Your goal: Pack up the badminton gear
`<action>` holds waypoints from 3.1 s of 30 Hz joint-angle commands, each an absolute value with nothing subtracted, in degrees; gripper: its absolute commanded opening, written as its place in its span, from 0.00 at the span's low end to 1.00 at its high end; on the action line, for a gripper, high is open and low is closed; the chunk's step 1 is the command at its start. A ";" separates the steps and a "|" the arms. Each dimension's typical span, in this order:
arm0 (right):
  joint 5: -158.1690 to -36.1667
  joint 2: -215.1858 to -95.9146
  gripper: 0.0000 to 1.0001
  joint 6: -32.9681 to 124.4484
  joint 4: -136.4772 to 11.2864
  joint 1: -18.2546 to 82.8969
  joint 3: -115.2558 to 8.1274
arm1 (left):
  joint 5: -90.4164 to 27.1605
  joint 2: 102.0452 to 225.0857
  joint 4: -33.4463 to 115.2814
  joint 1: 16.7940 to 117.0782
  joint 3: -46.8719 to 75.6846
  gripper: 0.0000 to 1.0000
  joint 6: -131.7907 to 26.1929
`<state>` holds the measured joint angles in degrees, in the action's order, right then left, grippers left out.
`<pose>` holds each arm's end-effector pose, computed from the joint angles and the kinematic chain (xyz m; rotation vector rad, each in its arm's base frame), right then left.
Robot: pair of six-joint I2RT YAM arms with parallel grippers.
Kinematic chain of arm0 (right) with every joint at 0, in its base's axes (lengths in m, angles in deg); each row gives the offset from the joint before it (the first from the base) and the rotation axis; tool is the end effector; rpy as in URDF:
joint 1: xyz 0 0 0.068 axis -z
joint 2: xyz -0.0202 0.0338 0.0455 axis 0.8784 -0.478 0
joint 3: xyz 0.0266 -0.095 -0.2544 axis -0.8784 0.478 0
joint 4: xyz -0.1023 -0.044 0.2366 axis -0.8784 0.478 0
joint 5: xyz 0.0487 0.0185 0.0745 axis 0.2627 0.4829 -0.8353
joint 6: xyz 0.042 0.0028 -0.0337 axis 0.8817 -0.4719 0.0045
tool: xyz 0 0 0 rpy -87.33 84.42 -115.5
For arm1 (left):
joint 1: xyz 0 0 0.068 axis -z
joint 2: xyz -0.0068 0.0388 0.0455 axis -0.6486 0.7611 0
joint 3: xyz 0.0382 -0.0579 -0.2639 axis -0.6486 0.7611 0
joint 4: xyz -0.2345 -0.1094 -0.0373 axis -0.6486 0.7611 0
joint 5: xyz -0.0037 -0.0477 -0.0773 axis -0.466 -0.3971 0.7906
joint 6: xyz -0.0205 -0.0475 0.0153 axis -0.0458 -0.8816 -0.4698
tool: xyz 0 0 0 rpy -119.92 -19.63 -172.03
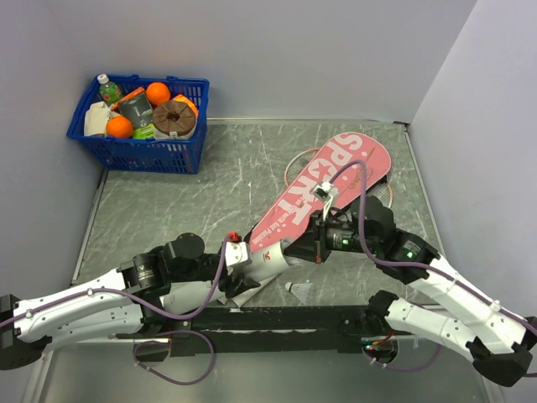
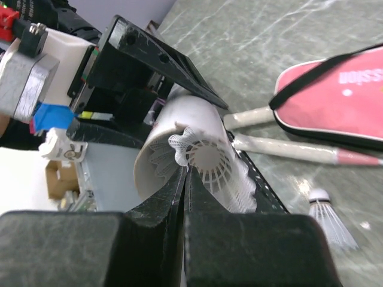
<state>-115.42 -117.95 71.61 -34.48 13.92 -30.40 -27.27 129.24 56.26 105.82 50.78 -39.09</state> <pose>0.0971 0.1291 0.3570 -0.6092 2.0424 1.3240 0.0652 -0.1610 0.2896 1.2418 1.5720 -0.9415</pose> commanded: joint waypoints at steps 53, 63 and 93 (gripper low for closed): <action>-90.83 -102.68 0.63 98.51 -14.40 9.68 -6.78 | -28.29 127.01 52.95 106.00 48.52 0.01 -40.52; -95.06 -101.72 0.62 109.23 -28.99 9.68 2.73 | -28.38 126.66 53.13 106.00 48.52 0.01 -40.43; -91.29 -104.97 0.13 114.07 -42.27 9.77 9.85 | -28.02 127.97 53.22 106.09 48.61 0.01 -40.34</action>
<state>-93.28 -105.43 113.38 -39.42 9.59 9.45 -27.97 127.80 56.54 105.93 50.78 -39.55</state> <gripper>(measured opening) 0.213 0.689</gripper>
